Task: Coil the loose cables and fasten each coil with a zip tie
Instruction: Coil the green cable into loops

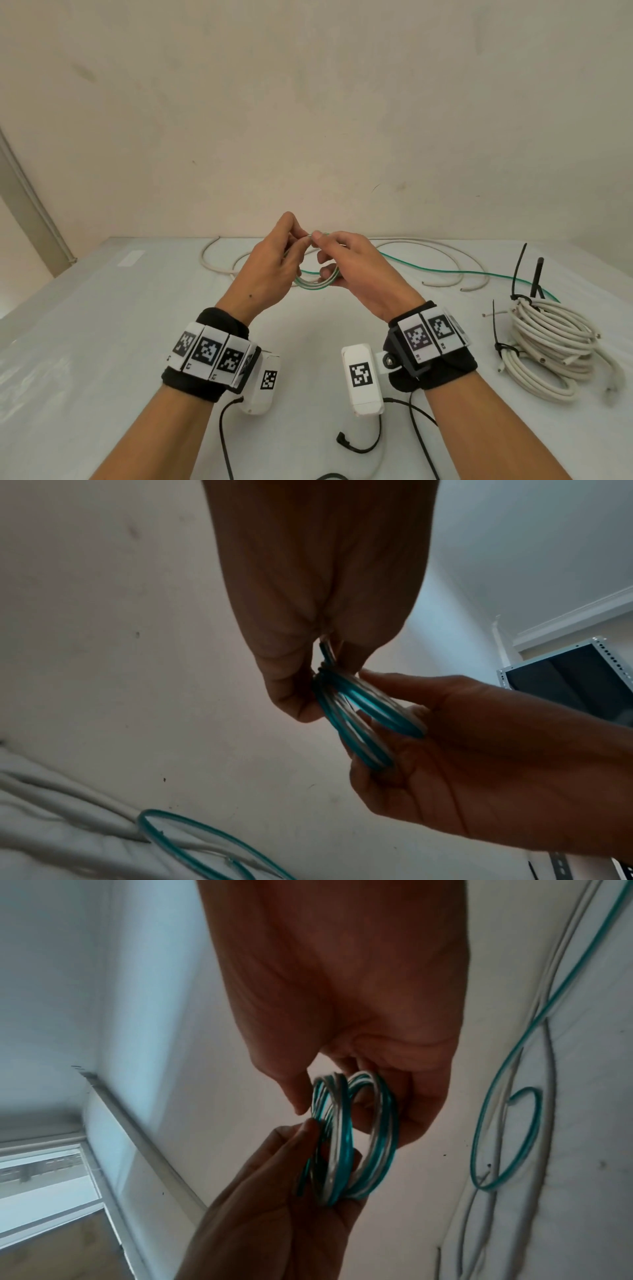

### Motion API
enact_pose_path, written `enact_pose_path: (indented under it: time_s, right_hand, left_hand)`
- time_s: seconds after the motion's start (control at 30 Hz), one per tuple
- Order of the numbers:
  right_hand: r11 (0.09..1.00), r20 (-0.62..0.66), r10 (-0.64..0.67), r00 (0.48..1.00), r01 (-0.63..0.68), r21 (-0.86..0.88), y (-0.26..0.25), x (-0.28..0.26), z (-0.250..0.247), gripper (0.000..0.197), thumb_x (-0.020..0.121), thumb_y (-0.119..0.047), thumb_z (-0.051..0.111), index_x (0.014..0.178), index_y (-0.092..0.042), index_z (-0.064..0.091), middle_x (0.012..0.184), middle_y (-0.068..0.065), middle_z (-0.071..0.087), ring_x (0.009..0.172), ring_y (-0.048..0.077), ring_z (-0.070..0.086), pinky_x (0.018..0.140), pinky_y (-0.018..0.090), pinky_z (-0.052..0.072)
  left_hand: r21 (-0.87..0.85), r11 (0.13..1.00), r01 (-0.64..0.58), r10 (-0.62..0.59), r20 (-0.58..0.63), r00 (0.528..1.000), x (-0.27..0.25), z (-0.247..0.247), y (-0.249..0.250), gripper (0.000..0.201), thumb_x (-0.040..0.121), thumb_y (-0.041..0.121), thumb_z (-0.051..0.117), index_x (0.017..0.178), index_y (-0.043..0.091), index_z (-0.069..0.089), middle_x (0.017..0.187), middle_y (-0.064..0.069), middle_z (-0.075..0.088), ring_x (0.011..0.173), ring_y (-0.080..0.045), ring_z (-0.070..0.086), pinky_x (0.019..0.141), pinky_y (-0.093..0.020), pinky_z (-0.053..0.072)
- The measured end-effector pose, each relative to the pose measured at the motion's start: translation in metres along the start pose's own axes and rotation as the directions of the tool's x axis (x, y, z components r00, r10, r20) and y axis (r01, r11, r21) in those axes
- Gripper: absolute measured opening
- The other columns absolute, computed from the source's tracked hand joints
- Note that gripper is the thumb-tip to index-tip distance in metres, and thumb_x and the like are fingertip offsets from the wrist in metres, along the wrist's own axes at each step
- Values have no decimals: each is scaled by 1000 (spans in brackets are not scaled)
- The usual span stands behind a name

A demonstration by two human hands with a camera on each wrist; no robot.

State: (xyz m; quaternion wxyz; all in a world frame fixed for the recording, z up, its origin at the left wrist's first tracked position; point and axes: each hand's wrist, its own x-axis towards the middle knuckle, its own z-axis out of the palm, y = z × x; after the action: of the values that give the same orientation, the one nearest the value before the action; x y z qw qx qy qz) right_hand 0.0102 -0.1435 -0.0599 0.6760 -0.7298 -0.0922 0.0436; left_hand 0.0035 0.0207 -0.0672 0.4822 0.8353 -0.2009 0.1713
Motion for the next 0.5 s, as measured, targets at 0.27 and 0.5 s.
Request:
enact_pose_path:
  time_s: [0.27,0.5]
  right_hand:
    - [989,25,-137,990,136,58,4,3,1,27,102,-28,64,115,-5,73,83,10,60,72,19,60,75,34,55]
    - [951,22,-159,987,147,271,-5,0,-13,23,95,-9,72,113,5,76,89,12,70,76,14,65,76,24,58]
  left_hand:
    - [-46,999,-11,14,67,998,1,-8,-3,16,108,17,50,93,14,46,72,-6,53,67,-18,47,63,-38,43]
    - [-207,978,3,5,41,999,1,-9,8,14,106,19,56,98,9,52,77,-7,56,72,-18,51,70,-36,46]
